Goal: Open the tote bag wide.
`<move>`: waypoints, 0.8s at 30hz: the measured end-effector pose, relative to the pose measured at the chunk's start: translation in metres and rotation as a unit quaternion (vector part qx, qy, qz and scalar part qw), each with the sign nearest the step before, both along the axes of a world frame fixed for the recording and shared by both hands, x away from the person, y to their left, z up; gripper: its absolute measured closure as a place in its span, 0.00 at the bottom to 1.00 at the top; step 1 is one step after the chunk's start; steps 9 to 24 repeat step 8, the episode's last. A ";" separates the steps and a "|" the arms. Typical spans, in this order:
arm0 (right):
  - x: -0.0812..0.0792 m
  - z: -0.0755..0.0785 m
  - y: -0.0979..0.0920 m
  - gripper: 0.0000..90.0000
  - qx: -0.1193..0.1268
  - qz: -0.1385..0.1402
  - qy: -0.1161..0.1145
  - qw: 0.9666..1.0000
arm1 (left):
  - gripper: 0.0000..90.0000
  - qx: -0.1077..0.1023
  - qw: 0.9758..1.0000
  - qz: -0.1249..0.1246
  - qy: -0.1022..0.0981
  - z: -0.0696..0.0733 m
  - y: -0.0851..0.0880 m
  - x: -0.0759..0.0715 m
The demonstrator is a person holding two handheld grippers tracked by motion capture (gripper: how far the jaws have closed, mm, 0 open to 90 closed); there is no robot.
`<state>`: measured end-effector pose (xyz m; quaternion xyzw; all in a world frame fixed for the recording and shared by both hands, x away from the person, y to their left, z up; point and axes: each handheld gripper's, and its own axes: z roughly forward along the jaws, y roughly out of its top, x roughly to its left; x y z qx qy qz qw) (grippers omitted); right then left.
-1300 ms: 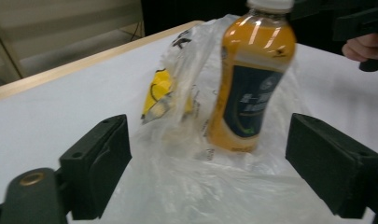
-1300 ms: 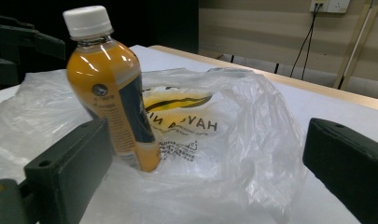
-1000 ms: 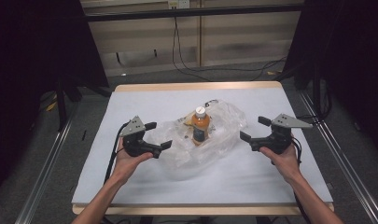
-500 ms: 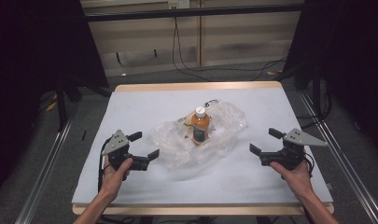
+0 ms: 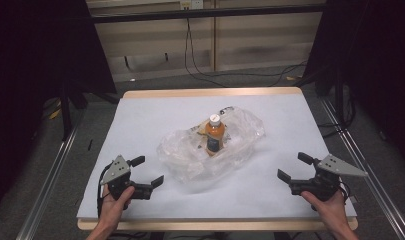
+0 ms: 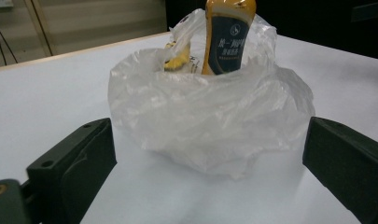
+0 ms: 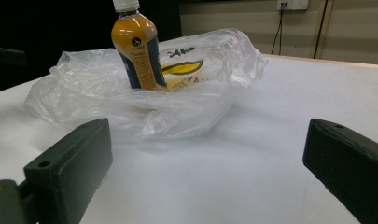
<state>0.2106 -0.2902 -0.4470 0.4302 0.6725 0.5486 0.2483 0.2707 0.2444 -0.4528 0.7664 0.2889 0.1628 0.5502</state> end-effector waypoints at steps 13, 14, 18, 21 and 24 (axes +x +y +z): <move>-0.012 -0.005 0.000 0.02 0.003 -0.003 0.009 1.000 | 0.03 0.017 1.000 0.006 -0.010 -0.005 0.005 -0.009; -0.012 -0.005 0.000 0.02 0.003 -0.003 0.009 1.000 | 0.03 0.017 1.000 0.006 -0.010 -0.005 0.005 -0.009; -0.012 -0.005 0.000 0.02 0.003 -0.003 0.009 1.000 | 0.03 0.017 1.000 0.006 -0.010 -0.005 0.005 -0.009; -0.012 -0.005 0.000 0.02 0.003 -0.003 0.009 1.000 | 0.03 0.017 1.000 0.006 -0.010 -0.005 0.005 -0.009; -0.012 -0.005 0.000 0.02 0.003 -0.003 0.009 1.000 | 0.03 0.017 1.000 0.006 -0.010 -0.005 0.005 -0.009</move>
